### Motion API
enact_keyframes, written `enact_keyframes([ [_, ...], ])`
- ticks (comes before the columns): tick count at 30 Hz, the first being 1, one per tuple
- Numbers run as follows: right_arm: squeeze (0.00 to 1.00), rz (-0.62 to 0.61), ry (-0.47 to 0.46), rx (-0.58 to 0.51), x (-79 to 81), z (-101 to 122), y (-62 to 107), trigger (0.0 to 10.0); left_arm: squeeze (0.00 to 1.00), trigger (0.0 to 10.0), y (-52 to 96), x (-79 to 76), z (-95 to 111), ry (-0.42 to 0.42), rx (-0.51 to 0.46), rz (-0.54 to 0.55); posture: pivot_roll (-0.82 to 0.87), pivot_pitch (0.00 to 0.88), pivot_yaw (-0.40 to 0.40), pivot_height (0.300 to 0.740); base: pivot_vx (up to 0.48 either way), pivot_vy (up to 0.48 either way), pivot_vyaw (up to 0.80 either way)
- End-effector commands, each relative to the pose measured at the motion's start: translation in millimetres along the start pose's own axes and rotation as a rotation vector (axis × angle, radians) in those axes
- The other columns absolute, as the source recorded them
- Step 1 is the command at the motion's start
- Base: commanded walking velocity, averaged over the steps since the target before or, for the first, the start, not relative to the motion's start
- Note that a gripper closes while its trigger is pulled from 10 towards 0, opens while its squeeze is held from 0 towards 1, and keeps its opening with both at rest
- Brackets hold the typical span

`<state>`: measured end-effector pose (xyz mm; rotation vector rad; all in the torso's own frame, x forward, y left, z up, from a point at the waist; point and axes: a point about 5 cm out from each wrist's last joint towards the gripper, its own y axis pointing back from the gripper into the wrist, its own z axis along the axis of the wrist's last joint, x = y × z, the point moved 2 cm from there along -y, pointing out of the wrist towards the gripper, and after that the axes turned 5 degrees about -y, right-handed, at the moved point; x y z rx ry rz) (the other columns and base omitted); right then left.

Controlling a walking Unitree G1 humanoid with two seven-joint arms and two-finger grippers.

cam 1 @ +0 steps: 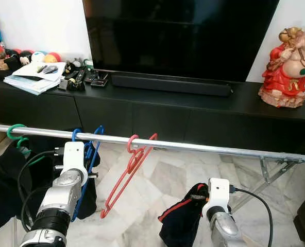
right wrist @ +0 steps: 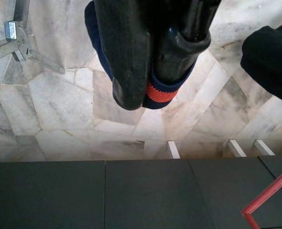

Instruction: Hang hanger

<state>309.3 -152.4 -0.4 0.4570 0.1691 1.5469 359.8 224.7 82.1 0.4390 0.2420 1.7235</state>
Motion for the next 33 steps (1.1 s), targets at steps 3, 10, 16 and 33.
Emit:
enact_keyframes([
  [3, 0.0, 0.009, 0.008, -0.004, 0.9, 0.9, -0.5, 10.0, 0.0, 10.0, -0.8, -4.4, -4.7, 0.009, 0.026, -0.023, 0.14, 0.016, -0.028, 0.74, 0.0, 0.0, 0.0],
  [10, 0.0, 0.008, 0.012, -0.002, 0.1, 0.8, -0.3, 10.0, 1.0, 10.0, -0.4, -6.6, -3.6, 0.028, 0.015, -0.047, 0.14, 0.015, -0.029, 0.74, 0.0, 0.0, 0.0],
  [16, 0.0, 0.01, 0.014, -0.001, 0.1, 0.6, -0.3, 10.0, 0.0, 10.0, -1.3, -6.8, -1.0, 0.065, 0.01, -0.059, 0.14, 0.013, -0.03, 0.74, 0.0, 0.0, 0.0],
  [33, 0.0, 0.012, 0.016, 0.0, 0.3, 0.6, -0.5, 10.0, 0.0, 10.0, -4.4, -3.6, 4.7, 0.046, -0.005, -0.031, 0.14, 0.008, -0.03, 0.74, 0.0, 0.0, 0.0],
])
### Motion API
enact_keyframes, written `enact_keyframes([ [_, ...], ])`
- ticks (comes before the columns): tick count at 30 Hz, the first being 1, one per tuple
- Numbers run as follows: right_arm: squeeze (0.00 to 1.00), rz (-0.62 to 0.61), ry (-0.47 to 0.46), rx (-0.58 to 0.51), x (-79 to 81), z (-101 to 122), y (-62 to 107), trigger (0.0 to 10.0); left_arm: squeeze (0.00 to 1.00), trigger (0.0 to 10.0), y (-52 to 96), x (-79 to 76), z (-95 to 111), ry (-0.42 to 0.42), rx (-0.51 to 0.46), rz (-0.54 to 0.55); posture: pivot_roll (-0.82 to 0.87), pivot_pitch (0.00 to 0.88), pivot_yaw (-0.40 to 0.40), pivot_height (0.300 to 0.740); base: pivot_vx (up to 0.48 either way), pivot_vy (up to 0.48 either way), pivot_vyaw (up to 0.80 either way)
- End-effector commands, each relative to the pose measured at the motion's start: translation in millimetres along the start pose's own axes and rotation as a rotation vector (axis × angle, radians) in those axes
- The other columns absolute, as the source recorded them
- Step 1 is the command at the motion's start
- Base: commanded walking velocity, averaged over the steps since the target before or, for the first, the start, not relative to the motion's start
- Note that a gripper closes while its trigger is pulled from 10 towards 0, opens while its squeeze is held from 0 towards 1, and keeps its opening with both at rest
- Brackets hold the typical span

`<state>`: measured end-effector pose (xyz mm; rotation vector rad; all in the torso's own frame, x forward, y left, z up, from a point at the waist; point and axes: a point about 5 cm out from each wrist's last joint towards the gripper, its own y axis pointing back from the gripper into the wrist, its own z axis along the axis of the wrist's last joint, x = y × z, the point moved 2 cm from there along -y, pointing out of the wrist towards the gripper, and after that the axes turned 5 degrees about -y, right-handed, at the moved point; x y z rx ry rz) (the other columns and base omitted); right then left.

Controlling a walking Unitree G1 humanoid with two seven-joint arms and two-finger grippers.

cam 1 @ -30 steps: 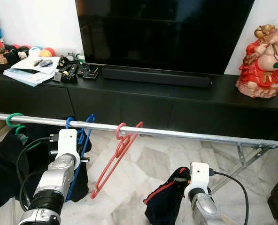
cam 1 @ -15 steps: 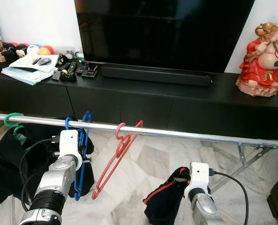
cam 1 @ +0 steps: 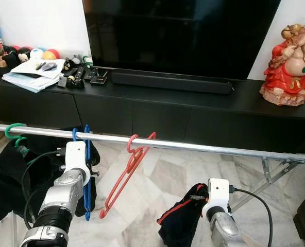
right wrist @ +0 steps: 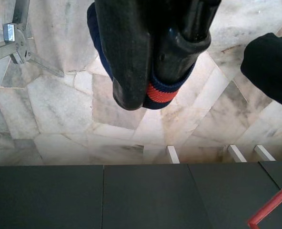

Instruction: Hang hanger

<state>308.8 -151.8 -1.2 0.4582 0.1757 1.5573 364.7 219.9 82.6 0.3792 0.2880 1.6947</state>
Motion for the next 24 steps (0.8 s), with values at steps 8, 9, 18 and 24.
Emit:
enact_keyframes([
  [8, 0.0, 0.001, 0.009, -0.003, -0.2, 0.7, -0.3, 10.0, 0.0, 0.0, -2.4, 2.9, 0.4, -0.012, 0.006, 0.032, 0.13, 0.011, -0.029, 0.74, 0.0, 0.0, 0.0],
  [9, 0.0, 0.002, 0.008, -0.003, -0.1, 0.7, -0.3, 10.0, 0.0, 0.0, -2.5, 3.3, -0.6, -0.013, 0.011, 0.033, 0.14, 0.012, -0.029, 0.74, 0.0, 0.0, 0.0],
  [18, 0.0, 0.005, 0.007, -0.001, 0.8, 0.3, -0.4, 10.0, 0.0, 0.0, -2.3, 6.6, -4.7, -0.022, 0.031, 0.055, 0.14, 0.013, -0.03, 0.74, 0.0, 0.0, 0.0],
  [24, 0.0, 0.005, 0.008, 0.002, 0.7, -0.5, -0.1, 10.0, 0.0, 0.0, -2.2, 5.4, -2.7, -0.02, 0.016, 0.047, 0.14, 0.014, -0.03, 0.74, 0.0, 0.0, 0.0],
])
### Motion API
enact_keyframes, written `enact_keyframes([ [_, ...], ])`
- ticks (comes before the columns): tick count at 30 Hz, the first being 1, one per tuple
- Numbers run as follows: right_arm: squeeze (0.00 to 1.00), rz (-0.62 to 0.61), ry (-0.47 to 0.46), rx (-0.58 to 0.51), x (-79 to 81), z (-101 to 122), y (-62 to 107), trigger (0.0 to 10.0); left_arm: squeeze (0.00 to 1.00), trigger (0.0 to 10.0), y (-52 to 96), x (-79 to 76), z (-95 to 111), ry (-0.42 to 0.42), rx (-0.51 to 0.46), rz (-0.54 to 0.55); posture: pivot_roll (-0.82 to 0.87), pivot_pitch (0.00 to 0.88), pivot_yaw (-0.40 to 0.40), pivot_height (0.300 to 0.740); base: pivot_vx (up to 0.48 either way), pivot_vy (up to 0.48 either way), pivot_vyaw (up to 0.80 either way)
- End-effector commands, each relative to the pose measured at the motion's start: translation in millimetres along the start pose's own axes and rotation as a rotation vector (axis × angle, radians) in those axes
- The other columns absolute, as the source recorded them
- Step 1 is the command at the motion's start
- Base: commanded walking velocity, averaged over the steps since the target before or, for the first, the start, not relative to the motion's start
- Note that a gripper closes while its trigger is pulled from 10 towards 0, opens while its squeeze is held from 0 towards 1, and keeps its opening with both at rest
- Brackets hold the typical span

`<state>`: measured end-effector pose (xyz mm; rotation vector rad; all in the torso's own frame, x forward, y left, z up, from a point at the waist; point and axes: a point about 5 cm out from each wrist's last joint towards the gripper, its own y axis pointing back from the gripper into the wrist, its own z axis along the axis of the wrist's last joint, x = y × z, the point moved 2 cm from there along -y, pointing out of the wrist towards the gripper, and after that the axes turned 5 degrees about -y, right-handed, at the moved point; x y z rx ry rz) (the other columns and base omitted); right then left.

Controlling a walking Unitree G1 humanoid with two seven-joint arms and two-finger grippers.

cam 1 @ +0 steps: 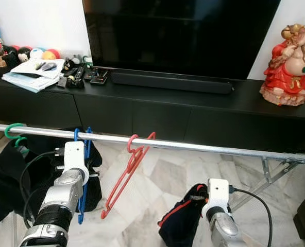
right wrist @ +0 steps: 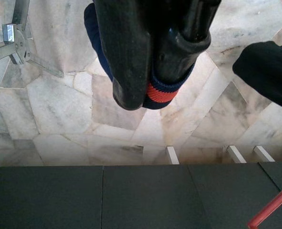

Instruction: Hang hanger

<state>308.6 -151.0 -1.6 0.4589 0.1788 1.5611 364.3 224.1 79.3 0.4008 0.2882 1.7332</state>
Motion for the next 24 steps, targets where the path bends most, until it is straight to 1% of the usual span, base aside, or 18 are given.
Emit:
enact_keyframes([
  [1, 0.0, 0.002, 0.005, -0.001, 0.0, 0.0, 0.0, 10.0, 0.0, 0.0, -0.3, 1.2, 1.4, -0.015, -0.007, 0.002, 0.14, 0.014, -0.029, 0.74, 0.0, 0.0, 0.0],
  [2, 0.0, 0.001, 0.005, -0.001, 0.0, -0.1, 0.1, 10.0, 0.0, 0.0, 0.0, 1.1, 2.0, -0.016, -0.015, -0.001, 0.14, 0.014, -0.029, 0.74, 0.0, 0.0, 0.0],
  [3, 0.0, 0.001, 0.004, -0.002, -0.1, 0.0, 0.2, 10.0, 0.0, 0.0, 1.6, 0.1, 6.2, -0.028, -0.055, -0.016, 0.14, 0.014, -0.029, 0.74, 0.0, 0.0, 0.0],
  [4, 0.0, 0.001, 0.004, -0.002, -0.1, 0.0, 0.2, 10.0, 0.0, 0.0, 1.6, 0.1, 6.2, -0.028, -0.055, -0.016, 0.14, 0.014, -0.029, 0.74, 0.0, 0.0, 0.0],
  [6, 0.0, -0.001, 0.005, -0.003, -0.4, 0.0, 0.3, 10.0, 0.0, 0.0, 7.0, -3.0, 16.0, -0.048, -0.149, -0.057, 0.14, 0.015, -0.029, 0.74, 0.0, 0.0, 0.0],
  [7, 0.0, -0.001, 0.005, -0.003, -0.5, -0.1, 0.4, 10.0, 0.0, 0.0, 8.5, -3.8, 17.6, -0.049, -0.166, -0.069, 0.14, 0.017, -0.029, 0.74, 0.0, 0.0, 0.0],
  [9, 0.0, -0.002, 0.005, -0.004, -0.6, -0.1, 0.6, 10.0, 0.0, 0.0, 11.6, -2.9, 19.4, -0.077, -0.193, -0.072, 0.14, 0.017, -0.029, 0.74, 0.0, 0.0, 0.0],
  [11, 0.0, -0.003, 0.003, -0.006, -1.0, -0.2, 0.8, 10.0, 0.0, 0.0, 15.3, 0.8, 18.4, -0.116, -0.212, -0.064, 0.14, 0.02, -0.029, 0.74, 0.0, 0.0, 0.0],
  [13, 0.0, -0.005, 0.002, -0.007, -1.5, -0.8, 1.4, 10.0, 0.0, 0.0, 23.8, 4.5, 16.7, -0.111, -0.257, -0.08, 0.15, 0.023, -0.03, 0.74, 0.0, 0.0, 0.0],
  [16, 0.0, -0.004, 0.003, -0.006, -1.3, -1.3, 1.6, 10.0, 0.0, 0.0, 28.2, 5.4, 13.8, -0.13, -0.263, -0.09, 0.15, 0.023, -0.031, 0.74, 0.0, 0.0, 0.0],
  [17, 0.0, -0.005, 0.002, -0.006, -1.6, -1.6, 1.9, 10.0, 0.0, 0.0, 33.4, 6.1, 11.8, -0.143, -0.278, -0.097, 0.15, 0.024, -0.03, 0.74, 0.0, 0.0, 0.0],
  [19, 0.0, -0.005, 0.003, -0.006, -2.3, -2.1, 2.3, 10.0, 0.0, 0.0, 38.6, 7.1, 9.5, -0.15, -0.289, -0.103, 0.15, 0.025, -0.03, 0.74, 0.0, 0.0, 0.0],
  [21, 0.0, -0.008, 0.004, -0.003, -4.0, -3.5, 3.3, 10.0, 0.0, 0.0, 51.0, 8.1, 2.6, -0.168, -0.301, -0.13, 0.15, 0.027, -0.032, 0.74, 0.0, 0.0, 0.0],
  [22, 0.0, -0.008, 0.005, -0.003, -4.2, -3.7, 3.4, 10.0, 0.0, 0.0, 52.1, 8.1, 1.7, -0.173, -0.301, -0.134, 0.15, 0.027, -0.032, 0.74, 0.0, 0.0, 0.0],
  [23, 0.0, -0.01, 0.006, -0.002, -4.9, -4.1, 3.7, 10.0, 0.0, 1.5, 55.8, 7.7, -0.7, -0.189, -0.304, -0.146, 0.15, 0.028, -0.034, 0.74, 0.0, 0.0, 0.0],
  [24, 0.0, -0.011, 0.006, -0.001, -5.6, -4.4, 4.0, 10.0, 0.0, 2.0, 59.7, 7.0, -3.7, -0.204, -0.305, -0.161, 0.15, 0.028, -0.035, 0.74, 0.0, 0.0, 0.0],
])
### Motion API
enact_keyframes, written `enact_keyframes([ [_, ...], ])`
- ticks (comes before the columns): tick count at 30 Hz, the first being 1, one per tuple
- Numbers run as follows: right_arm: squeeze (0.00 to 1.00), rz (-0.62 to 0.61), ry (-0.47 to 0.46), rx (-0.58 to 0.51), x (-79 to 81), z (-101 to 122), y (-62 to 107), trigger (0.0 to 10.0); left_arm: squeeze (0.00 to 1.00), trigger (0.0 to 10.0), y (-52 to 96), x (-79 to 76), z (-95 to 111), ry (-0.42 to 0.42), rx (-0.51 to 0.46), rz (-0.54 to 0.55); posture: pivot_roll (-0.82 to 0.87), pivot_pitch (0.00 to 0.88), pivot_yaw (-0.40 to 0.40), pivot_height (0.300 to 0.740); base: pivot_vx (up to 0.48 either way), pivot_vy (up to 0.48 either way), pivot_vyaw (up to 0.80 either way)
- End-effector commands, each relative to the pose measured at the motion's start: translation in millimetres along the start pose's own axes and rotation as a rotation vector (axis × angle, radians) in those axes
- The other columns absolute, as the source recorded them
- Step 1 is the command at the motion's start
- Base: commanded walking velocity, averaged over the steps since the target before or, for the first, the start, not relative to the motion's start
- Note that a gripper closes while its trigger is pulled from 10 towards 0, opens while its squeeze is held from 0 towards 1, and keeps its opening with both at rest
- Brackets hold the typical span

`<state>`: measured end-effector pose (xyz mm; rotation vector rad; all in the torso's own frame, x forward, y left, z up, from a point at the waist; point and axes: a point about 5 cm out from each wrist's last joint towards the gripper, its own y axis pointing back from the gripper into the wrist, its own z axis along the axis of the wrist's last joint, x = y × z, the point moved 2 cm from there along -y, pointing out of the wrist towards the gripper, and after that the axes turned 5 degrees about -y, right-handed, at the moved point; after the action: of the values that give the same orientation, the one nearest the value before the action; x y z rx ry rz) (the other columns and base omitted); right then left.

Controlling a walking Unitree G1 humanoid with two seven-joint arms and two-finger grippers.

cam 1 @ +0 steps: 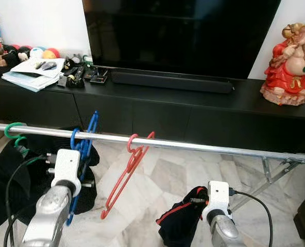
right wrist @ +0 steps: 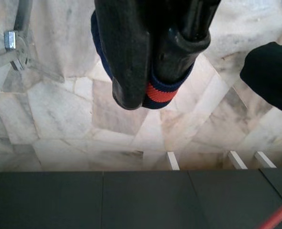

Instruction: Hang hanger

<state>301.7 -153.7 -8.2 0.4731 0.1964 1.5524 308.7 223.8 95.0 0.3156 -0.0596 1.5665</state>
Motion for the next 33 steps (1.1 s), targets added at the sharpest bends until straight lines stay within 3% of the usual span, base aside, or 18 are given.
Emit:
enact_keyframes([
  [1, 0.0, -0.004, 0.007, -0.02, -2.4, 3.4, 0.5, 10.0, 0.0, 4.9, 6.7, -4.4, 4.0, -0.034, -0.021, -0.04, 0.15, 0.029, -0.034, 0.74, 0.0, 0.0, 0.0],
  [2, 0.0, -0.006, 0.008, -0.021, -3.5, 2.8, 1.1, 10.0, 0.0, 10.0, 15.4, -5.3, -2.2, -0.033, -0.011, -0.05, 0.15, 0.027, -0.035, 0.74, 0.0, 0.0, 0.0],
  [10, 0.0, -0.008, 0.004, -0.027, -4.1, 3.7, 1.5, 10.0, 0.0, 10.0, 34.5, -10.7, -25.6, -0.043, 0.064, -0.056, 0.15, 0.017, -0.032, 0.74, 0.0, 0.0, 0.0],
  [17, 0.0, -0.009, 0.003, -0.018, -4.4, -0.6, 2.7, 10.0, 0.0, 10.0, 35.0, -15.7, -27.4, -0.045, 0.073, -0.08, 0.16, 0.0, -0.024, 0.74, 0.0, 0.0, 0.0],
  [25, 0.0, -0.01, -0.004, -0.014, -3.0, -4.5, 4.0, 10.0, 0.0, 10.0, 39.0, -19.7, -41.6, -0.043, 0.118, -0.085, 0.15, 0.0, -0.015, 0.74, 0.0, 0.322, 0.0],
  [33, 0.0, -0.012, -0.005, -0.013, -2.7, -6.0, 4.4, 10.0, 0.0, 10.0, 38.4, -20.3, -40.7, -0.051, 0.117, -0.095, 0.16, 0.0, -0.007, 0.74, 0.0, 0.332, 0.0],
])
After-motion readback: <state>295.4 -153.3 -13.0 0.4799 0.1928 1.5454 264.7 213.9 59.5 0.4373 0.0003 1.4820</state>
